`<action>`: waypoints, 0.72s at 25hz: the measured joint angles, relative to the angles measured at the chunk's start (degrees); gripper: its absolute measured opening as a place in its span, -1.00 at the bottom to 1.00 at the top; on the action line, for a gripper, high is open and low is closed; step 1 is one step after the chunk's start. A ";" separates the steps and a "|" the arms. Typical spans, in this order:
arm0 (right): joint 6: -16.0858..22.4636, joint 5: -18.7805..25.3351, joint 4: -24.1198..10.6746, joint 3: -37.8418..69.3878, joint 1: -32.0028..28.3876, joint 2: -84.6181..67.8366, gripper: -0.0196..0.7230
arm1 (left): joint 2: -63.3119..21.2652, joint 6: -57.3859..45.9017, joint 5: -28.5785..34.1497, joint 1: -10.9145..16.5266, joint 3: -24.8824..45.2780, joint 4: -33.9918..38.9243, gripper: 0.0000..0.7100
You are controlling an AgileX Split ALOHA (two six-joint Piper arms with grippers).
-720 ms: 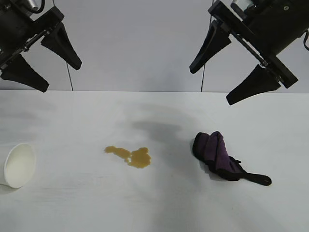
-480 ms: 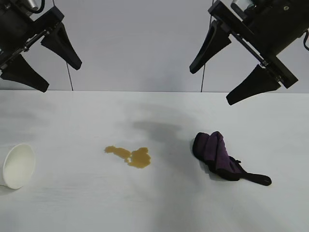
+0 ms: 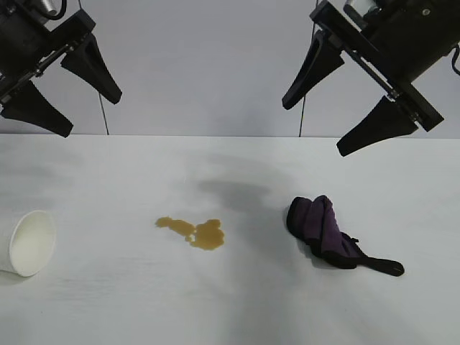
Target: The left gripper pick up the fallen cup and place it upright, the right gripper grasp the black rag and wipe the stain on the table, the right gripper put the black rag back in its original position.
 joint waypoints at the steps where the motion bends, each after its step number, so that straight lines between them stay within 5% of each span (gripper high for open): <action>1: 0.00 0.00 0.00 0.00 0.00 0.00 0.58 | 0.00 0.00 0.00 0.00 0.00 -0.06 0.68; 11: 0.00 0.00 0.00 0.00 0.00 0.00 0.58 | 0.00 0.00 0.75 0.00 0.00 -2.85 0.68; 18: -0.09 0.00 0.00 0.00 0.00 0.00 0.58 | 0.06 12.60 10.98 0.00 -4.80 -0.62 0.68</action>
